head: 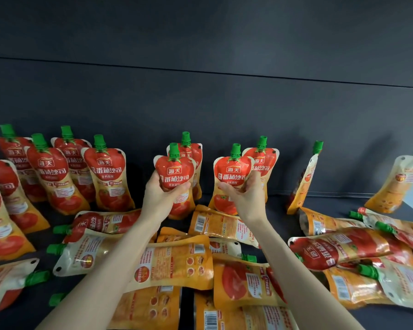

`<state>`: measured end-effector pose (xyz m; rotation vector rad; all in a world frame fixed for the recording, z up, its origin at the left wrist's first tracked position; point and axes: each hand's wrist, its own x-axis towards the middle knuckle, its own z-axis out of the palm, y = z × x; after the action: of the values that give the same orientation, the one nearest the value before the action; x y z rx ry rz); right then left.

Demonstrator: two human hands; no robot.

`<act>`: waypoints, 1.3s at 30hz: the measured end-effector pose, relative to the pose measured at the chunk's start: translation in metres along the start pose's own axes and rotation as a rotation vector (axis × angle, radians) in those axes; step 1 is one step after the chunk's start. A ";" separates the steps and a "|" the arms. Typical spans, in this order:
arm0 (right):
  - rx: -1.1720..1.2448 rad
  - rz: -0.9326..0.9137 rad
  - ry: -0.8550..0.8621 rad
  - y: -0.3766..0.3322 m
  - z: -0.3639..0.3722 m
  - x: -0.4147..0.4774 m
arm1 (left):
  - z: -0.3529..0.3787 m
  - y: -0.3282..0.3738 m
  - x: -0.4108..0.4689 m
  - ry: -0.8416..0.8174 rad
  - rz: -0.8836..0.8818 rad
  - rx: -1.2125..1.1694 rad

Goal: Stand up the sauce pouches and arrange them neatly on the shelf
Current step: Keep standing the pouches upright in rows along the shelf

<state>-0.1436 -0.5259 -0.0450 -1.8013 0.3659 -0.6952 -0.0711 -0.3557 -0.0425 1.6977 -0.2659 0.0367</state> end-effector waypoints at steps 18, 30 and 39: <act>-0.081 -0.014 -0.109 0.003 -0.007 0.001 | -0.017 -0.011 0.008 -0.143 0.037 0.165; -0.131 -0.020 -0.076 -0.006 -0.016 -0.007 | -0.016 -0.007 -0.005 0.038 0.154 0.336; -0.252 -0.084 0.054 -0.005 -0.066 -0.024 | 0.000 0.024 -0.056 0.097 0.398 0.335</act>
<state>-0.2044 -0.5605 -0.0328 -2.0490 0.4314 -0.7856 -0.1301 -0.3497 -0.0295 1.9425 -0.5454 0.4806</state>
